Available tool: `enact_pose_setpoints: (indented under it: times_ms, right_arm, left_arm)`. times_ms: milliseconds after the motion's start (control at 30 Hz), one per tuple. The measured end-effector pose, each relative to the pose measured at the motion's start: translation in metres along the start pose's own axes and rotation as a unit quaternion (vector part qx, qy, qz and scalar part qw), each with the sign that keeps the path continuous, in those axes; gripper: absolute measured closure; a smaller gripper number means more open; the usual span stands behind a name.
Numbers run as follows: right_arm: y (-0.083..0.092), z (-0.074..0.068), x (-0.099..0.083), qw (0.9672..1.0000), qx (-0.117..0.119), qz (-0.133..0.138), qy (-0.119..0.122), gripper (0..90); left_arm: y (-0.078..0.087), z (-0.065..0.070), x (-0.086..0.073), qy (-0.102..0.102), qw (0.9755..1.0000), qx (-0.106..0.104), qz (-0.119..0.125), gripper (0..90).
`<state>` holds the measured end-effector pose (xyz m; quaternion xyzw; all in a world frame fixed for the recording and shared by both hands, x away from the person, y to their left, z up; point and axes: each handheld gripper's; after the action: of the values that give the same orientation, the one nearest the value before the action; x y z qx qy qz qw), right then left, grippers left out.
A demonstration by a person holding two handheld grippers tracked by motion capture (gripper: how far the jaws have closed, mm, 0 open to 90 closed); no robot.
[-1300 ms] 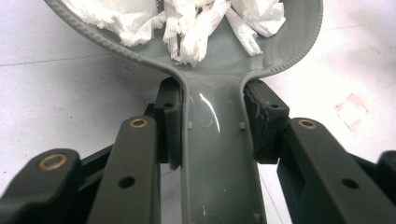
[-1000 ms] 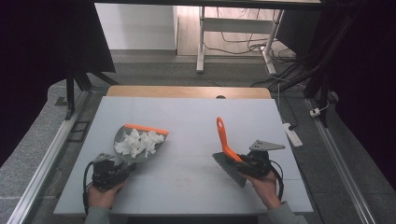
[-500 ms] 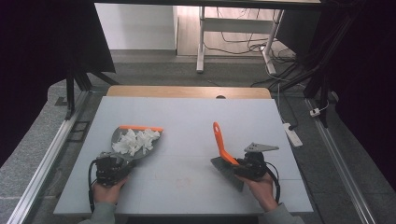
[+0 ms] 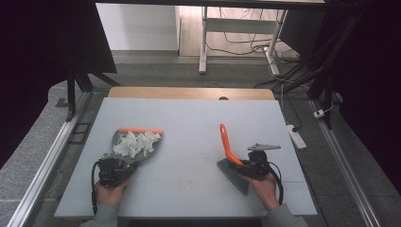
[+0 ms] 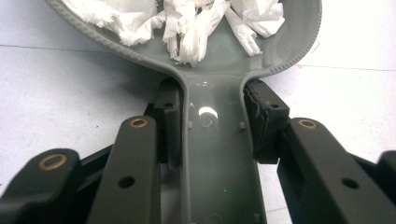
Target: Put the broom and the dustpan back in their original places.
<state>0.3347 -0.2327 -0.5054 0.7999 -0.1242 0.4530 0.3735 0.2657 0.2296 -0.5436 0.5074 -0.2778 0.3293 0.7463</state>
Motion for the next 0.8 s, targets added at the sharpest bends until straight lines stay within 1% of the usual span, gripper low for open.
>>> enact_pose_setpoints:
  times_ms: [133,233,300,367,433,500,533,567,600,633,667,700,733,767,800]
  right_arm:
    - [-0.001,0.007,0.001,0.9999,-0.009,-0.008,0.005,67.6]
    - [-0.002,0.011,0.002,0.9997,-0.017,-0.012,0.01,64.1]
    - [-0.003,0.012,0.002,0.9995,-0.023,-0.012,0.016,62.8]
    - [-0.003,0.014,0.002,0.9994,-0.026,-0.013,0.02,61.2]
    - [-0.004,0.015,0.002,0.9991,-0.031,-0.017,0.024,59.5]
    - [-0.004,0.017,0.002,0.9991,-0.032,-0.019,0.023,57.6]
    - [-0.005,0.017,0.002,0.9987,-0.037,-0.022,0.027,55.8]
    - [-0.005,0.018,0.002,0.9984,-0.042,-0.023,0.031,53.3]
    - [-0.006,0.018,0.002,0.9973,-0.056,-0.028,0.039,51.1]
    - [-0.007,0.019,0.002,0.9966,-0.062,-0.032,0.043,50.1]
    - [-0.008,0.021,0.002,0.9965,-0.064,-0.037,0.04,49.5]
    - [-0.008,0.024,0.001,0.997,-0.06,-0.037,0.031,49.0]
    - [-0.009,0.025,0.002,0.9969,-0.061,-0.038,0.031,48.1]
    - [-0.009,0.025,0.002,0.9962,-0.069,-0.038,0.038,47.7]
    - [-0.008,0.023,0.002,0.9947,-0.082,-0.04,0.046,46.7]
  left_arm:
    - [-0.001,0.0,0.0,0.0,1.0,-0.003,-0.001,60.6]
    - [0.0,-0.002,0.0,0.004,0.9999,-0.013,-0.001,59.6]
    - [0.0,-0.002,0.001,0.006,0.9998,-0.017,-0.003,58.9]
    - [-0.001,-0.002,0.0,0.006,0.9998,-0.02,-0.006,56.3]
    - [0.0,-0.001,0.0,0.002,0.9997,-0.024,-0.009,52.2]
    - [0.0,0.001,0.001,-0.006,0.9997,-0.021,-0.01,46.5]
    - [0.0,0.001,0.001,-0.009,0.9997,-0.021,-0.01,44.1]
    - [0.001,0.002,0.001,-0.014,0.9995,-0.024,-0.012,42.0]
    - [0.001,0.002,0.001,-0.017,0.9994,-0.028,-0.014,38.8]
    - [0.002,0.003,0.001,-0.023,0.9992,-0.03,-0.013,36.2]
    - [0.004,0.004,0.002,-0.033,0.999,-0.029,-0.01,34.9]
    - [0.006,0.004,0.002,-0.044,0.9986,-0.029,-0.01,33.4]
    - [0.007,0.005,0.003,-0.051,0.9983,-0.028,-0.007,31.7]
    - [0.009,0.006,0.003,-0.056,0.998,-0.028,-0.005,30.5]
    - [0.011,0.006,0.004,-0.064,0.9975,-0.028,-0.004,29.7]
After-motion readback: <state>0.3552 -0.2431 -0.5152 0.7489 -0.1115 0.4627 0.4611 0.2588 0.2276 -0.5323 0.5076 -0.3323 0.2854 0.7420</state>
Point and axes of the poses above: each handheld gripper's, and its own axes: y roughly backward along the jaws, x roughly out of its top, z roughly to its right, and after that the axes turned 11 degrees about z, right-handed
